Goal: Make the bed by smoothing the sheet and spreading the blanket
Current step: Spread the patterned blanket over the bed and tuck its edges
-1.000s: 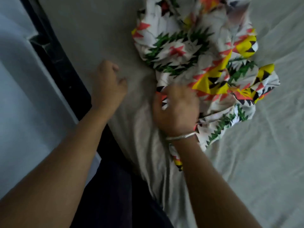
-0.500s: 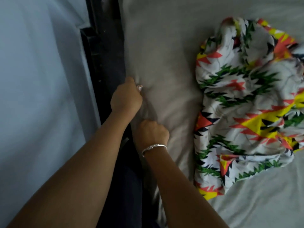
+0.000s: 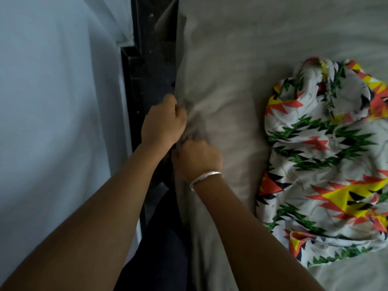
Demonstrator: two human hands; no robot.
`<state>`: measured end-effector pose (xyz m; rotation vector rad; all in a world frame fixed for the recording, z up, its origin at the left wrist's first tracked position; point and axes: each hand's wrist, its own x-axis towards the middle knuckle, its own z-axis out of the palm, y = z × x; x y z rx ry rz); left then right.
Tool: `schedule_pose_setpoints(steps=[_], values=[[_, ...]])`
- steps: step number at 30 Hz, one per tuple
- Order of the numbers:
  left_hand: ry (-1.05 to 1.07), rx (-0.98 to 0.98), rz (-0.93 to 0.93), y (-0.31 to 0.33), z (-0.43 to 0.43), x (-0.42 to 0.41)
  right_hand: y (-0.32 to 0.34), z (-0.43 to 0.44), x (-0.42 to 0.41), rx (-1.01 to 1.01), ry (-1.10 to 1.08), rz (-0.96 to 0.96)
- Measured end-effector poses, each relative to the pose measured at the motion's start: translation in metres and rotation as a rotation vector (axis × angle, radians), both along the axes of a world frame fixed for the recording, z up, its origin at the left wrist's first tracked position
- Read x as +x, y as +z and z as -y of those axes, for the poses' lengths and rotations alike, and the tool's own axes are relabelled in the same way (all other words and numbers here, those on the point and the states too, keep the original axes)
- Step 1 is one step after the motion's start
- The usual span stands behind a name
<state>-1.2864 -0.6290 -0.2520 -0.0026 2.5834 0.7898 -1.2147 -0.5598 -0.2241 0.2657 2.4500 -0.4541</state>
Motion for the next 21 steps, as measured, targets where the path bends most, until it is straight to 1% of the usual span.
schedule_pose_setpoints(steps=[3,5,7,9,12,14,16,18,20,21], values=[[-0.002,0.041,-0.003,-0.002,-0.008,-0.032,0.002,-0.014,-0.043,0.094,-0.099,-0.147],[-0.004,0.074,0.012,-0.006,-0.016,-0.053,0.001,-0.021,-0.071,0.136,-0.108,-0.195],[0.013,0.140,0.028,-0.012,-0.023,-0.072,0.000,-0.021,-0.091,0.166,-0.065,-0.190],[-0.012,0.197,0.016,-0.014,-0.022,-0.083,0.000,-0.018,-0.101,0.180,-0.049,-0.175],[-0.081,0.192,-0.055,-0.014,-0.015,-0.088,-0.001,-0.013,-0.106,0.147,-0.050,-0.152],[-0.028,0.188,-0.123,-0.014,-0.011,-0.089,0.001,-0.011,-0.109,0.124,-0.048,-0.131],[0.031,0.238,-0.128,-0.014,-0.012,-0.093,0.000,-0.014,-0.117,0.132,-0.045,-0.144],[0.073,0.325,-0.099,-0.010,-0.019,-0.106,-0.004,-0.018,-0.125,0.155,-0.085,-0.254],[0.079,0.458,-0.033,-0.003,-0.029,-0.128,-0.008,-0.022,-0.137,0.176,-0.177,-0.489],[0.062,0.489,0.002,0.000,-0.034,-0.140,-0.011,-0.025,-0.146,0.189,-0.206,-0.558]])
